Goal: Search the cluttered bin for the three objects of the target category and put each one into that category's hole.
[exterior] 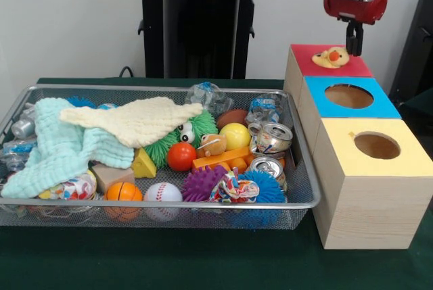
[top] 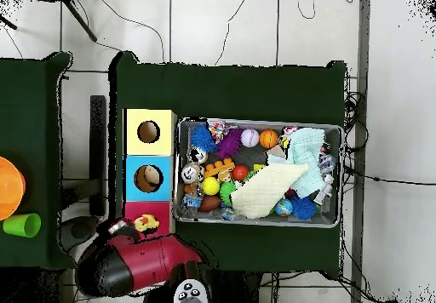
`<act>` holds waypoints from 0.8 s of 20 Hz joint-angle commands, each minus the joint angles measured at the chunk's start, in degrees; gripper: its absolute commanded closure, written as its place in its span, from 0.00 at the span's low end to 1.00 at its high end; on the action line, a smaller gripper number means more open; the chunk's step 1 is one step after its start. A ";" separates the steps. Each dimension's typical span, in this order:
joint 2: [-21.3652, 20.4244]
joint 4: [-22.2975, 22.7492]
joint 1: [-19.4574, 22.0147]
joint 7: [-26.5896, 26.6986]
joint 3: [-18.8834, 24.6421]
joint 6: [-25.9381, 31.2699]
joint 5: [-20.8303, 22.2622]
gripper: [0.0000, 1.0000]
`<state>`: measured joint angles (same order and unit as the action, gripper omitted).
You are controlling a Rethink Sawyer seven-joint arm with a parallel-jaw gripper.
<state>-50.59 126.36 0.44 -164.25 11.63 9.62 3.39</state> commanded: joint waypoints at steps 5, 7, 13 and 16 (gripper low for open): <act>3.41 2.56 2.00 -2.20 -1.05 -8.72 3.59 1.00; 3.05 3.31 2.86 -2.14 -0.37 -9.12 3.82 1.00; 2.82 4.91 4.41 -2.30 0.70 -10.89 4.75 1.00; 3.53 5.52 5.31 -2.47 1.34 -12.59 5.46 1.00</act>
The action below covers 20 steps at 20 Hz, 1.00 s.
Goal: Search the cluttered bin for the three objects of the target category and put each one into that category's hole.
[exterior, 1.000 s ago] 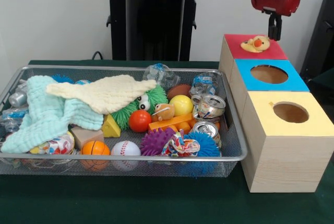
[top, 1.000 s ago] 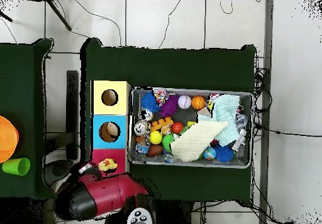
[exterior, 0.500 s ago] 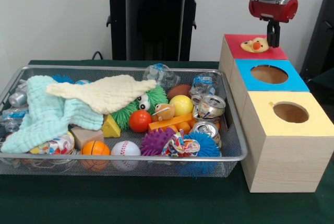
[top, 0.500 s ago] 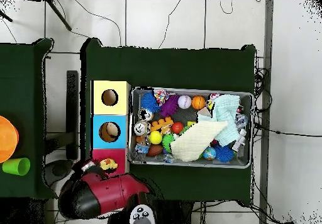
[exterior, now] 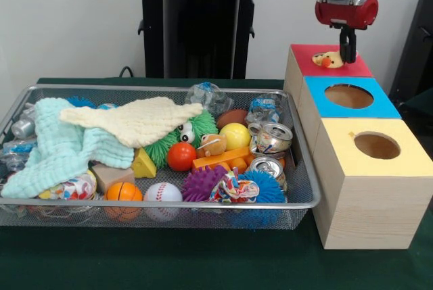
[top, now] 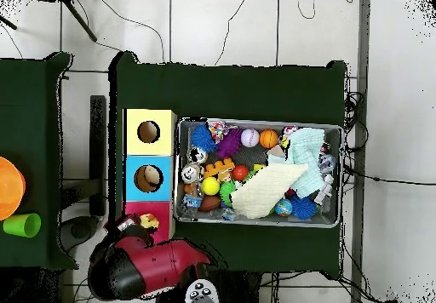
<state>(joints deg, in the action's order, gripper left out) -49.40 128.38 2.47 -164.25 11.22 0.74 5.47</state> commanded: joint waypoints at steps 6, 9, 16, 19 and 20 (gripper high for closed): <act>3.25 4.84 3.98 -2.77 1.60 -6.84 4.62 1.00; 4.21 4.32 2.60 -2.90 0.27 -8.04 4.53 1.00; 7.39 2.18 -1.09 -3.26 -3.41 -11.15 4.28 1.00; 8.97 1.59 -3.40 -3.87 -5.02 -13.34 3.63 1.00; 8.99 1.78 -3.03 -4.12 -4.58 -13.72 3.70 1.00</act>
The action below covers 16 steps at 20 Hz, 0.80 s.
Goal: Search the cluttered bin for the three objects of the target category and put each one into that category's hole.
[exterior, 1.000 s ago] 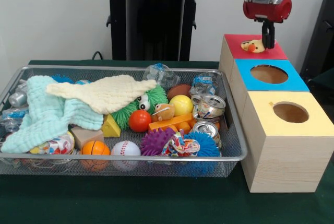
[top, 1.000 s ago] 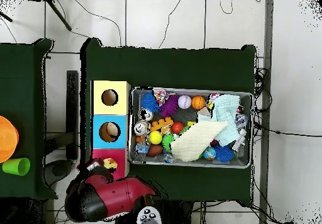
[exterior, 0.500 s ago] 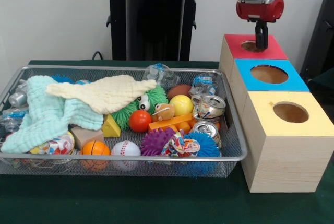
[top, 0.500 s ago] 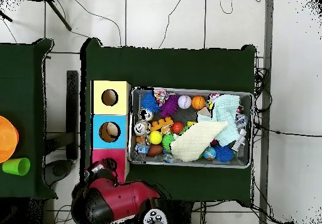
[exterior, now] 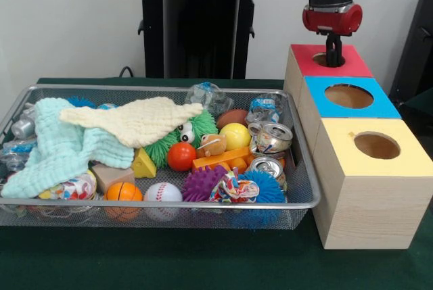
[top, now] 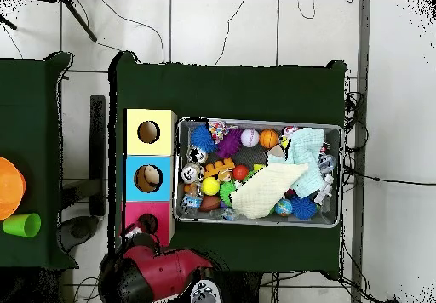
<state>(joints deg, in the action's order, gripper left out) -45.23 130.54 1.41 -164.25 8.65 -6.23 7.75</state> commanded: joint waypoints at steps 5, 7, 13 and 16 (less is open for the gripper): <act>-2.55 1.89 6.70 -1.73 5.77 4.57 1.13 1.00; -4.83 2.17 9.20 -0.75 8.63 8.75 -0.09 1.00; -7.61 2.45 12.27 -0.18 12.89 13.70 -2.10 1.00; -8.55 2.29 13.60 0.40 14.37 15.97 -2.47 1.00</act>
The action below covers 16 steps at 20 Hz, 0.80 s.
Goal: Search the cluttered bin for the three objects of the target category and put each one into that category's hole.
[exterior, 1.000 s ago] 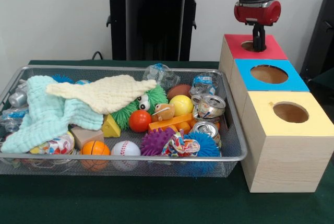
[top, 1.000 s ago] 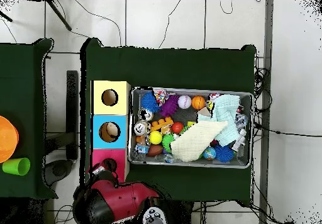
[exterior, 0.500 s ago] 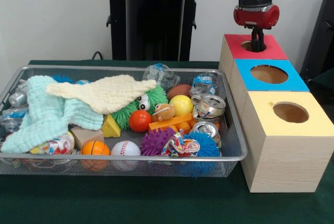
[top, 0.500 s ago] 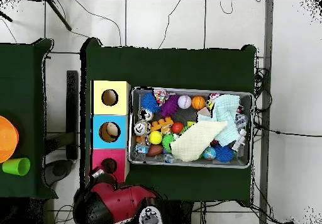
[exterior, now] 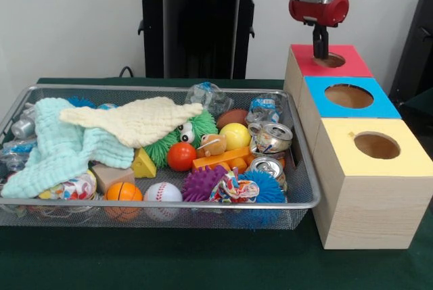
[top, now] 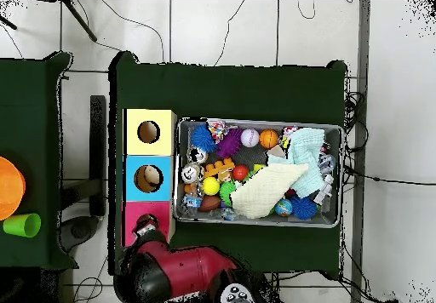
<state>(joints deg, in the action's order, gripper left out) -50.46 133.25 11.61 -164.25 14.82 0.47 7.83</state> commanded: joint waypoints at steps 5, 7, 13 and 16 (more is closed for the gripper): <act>-4.29 -0.80 3.63 0.40 9.00 11.59 -2.86 1.00; -3.92 -0.74 4.43 0.71 9.53 11.26 -2.26 1.00; -3.52 -0.65 6.51 0.84 11.28 11.49 -2.22 1.00; -3.78 -1.09 7.57 1.06 11.76 12.61 -2.53 1.00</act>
<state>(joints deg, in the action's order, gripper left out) -54.27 133.35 16.22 -164.25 21.77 6.36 7.46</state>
